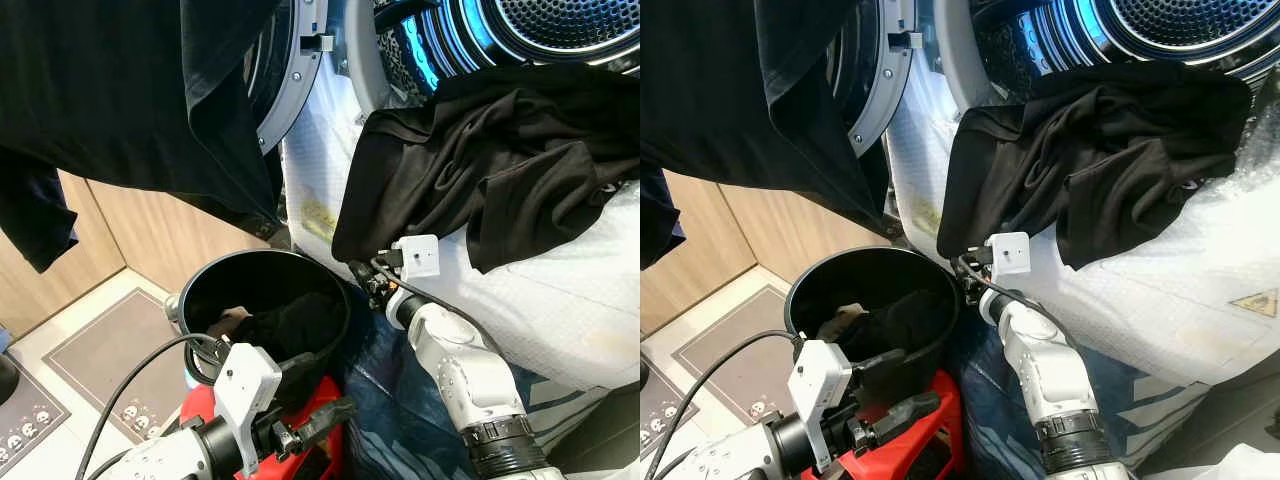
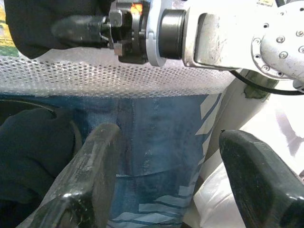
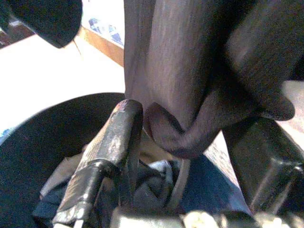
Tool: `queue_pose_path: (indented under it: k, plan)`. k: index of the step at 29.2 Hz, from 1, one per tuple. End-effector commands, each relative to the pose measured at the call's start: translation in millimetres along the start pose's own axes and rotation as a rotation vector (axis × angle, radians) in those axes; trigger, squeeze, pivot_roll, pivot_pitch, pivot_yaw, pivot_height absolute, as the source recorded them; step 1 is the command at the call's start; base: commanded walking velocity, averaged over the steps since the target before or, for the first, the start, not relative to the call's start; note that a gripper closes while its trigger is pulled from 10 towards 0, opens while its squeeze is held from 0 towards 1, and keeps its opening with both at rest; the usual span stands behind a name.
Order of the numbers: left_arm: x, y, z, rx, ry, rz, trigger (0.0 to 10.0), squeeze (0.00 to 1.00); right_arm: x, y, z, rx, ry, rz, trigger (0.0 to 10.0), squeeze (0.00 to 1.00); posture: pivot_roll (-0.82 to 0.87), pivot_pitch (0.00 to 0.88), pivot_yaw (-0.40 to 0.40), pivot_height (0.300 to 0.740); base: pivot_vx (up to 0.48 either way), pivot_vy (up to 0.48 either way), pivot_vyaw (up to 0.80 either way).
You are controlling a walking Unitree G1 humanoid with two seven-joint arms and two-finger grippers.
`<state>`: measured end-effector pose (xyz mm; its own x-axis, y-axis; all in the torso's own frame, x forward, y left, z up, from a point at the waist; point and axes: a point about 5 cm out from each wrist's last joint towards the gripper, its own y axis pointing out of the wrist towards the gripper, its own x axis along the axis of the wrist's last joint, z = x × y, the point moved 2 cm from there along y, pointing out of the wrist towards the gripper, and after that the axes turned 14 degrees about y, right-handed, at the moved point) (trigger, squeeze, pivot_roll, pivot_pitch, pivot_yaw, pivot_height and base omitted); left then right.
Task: Clothes washing
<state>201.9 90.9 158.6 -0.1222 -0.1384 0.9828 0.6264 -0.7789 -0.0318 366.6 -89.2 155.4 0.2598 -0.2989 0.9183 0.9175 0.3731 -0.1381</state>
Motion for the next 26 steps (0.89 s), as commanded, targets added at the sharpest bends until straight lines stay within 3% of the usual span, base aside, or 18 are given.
queue_pose_path:
  k: [1, 2, 3, 4, 5, 6, 16, 26]
  plan:
    - [3, 1.1, -0.9, -0.013, 0.004, -0.009, 10.0, 0.0, 8, -2.1, 1.5, 0.009, 0.018, -0.047, 10.0, 0.0, 0.09, 0.126, -0.042, 0.74, 0.0, 0.0, 0.0]
    - [3, 1.1, -0.9, -0.013, 0.004, -0.009, 10.0, 0.0, 8, -2.1, 1.5, 0.009, 0.018, -0.047, 10.0, 0.0, 0.09, 0.126, -0.042, 0.74, 0.0, 0.0, 0.0]
    - [3, 1.3, -1.1, -0.013, 0.003, -0.008, 10.0, 0.0, 9, -2.0, -0.1, 0.0, 0.021, -0.052, 4.2, 0.0, 0.09, 0.127, -0.042, 0.74, 0.0, 0.0, 0.0]
    - [2, 1.7, -1.2, -0.014, 0.004, -0.008, 10.0, 0.0, 11, -1.5, -2.6, -0.017, 0.041, -0.064, 1.5, 0.0, 0.09, 0.126, -0.042, 0.74, 0.0, 0.0, 0.0]
    - [2, 1.7, -1.2, -0.014, 0.004, -0.008, 10.0, 0.0, 11, -1.5, -2.6, -0.017, 0.041, -0.064, 1.5, 0.0, 0.09, 0.126, -0.042, 0.74, 0.0, 0.0, 0.0]
    - [2, 1.8, -0.5, -0.013, 0.004, -0.008, 10.0, 0.0, 12, -1.1, -3.3, -0.02, 0.058, -0.067, 0.0, 0.0, 0.09, 0.127, -0.04, 0.74, 0.0, 0.0, 0.0]
    - [3, 2.8, 0.8, -0.017, 0.009, -0.011, 10.0, 0.0, 19, -2.3, -3.4, -0.012, 0.077, -0.106, 0.0, 0.0, 0.08, 0.119, -0.033, 0.74, 0.0, 0.0, 0.0]
    - [3, 4.8, 2.4, -0.021, 0.014, -0.014, 10.0, 0.0, 38, -10.0, 7.6, 0.101, 0.127, -0.185, 0.0, 0.0, 0.08, 0.111, -0.03, 0.74, 0.0, 0.0, 0.0]
